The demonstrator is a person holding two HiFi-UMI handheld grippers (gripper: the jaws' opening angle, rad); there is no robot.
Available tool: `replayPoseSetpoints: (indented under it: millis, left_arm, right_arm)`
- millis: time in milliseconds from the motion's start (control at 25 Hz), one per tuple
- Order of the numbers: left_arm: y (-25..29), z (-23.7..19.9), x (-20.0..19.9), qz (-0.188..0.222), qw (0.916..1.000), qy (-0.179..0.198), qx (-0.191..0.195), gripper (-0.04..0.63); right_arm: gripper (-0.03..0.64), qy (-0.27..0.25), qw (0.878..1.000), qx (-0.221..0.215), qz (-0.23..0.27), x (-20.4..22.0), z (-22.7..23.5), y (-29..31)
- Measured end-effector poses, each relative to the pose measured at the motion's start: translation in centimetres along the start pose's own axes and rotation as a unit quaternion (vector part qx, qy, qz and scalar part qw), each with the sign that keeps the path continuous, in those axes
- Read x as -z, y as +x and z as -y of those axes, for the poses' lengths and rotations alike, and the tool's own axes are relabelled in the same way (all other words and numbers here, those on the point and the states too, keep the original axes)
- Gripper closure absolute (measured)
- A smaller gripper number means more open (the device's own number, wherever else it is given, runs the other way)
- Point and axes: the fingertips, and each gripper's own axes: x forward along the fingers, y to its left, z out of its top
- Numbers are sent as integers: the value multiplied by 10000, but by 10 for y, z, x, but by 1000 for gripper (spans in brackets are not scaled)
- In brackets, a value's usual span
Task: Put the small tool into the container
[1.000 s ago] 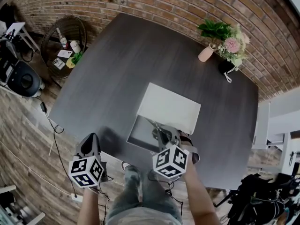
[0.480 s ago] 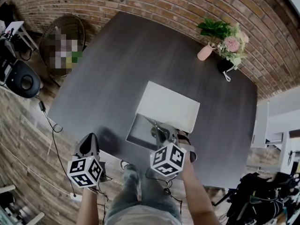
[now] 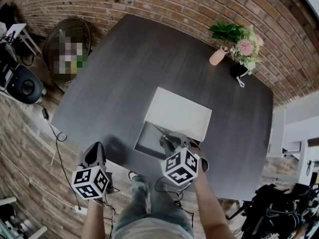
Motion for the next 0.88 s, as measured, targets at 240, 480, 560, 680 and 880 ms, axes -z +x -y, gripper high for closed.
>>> replayPoseSetpoints:
  millis: [240, 480, 560, 680, 880]
  left_arm:
    - [1, 4, 0, 10, 10000, -24, 24, 595]
    - [1, 8, 1, 0, 10000, -13, 51, 595]
    - [1, 9, 3, -15, 10000, -9, 64, 595]
    - [1, 10, 4, -33, 9999, -12, 101, 595]
    - [0, 12, 4, -39, 9998, -11, 170, 595]
  right_arm:
    - [525, -8, 9997, -205, -99, 3, -8, 3]
    - [508, 22, 9995, -299, -102, 6, -10, 5]
    - [498, 18, 9994, -331, -113, 7, -11, 6]
    - [485, -5, 9991, -392, -153, 9, -15, 8]
    - [467, -50, 9984, -509, -242, 12, -21, 9]
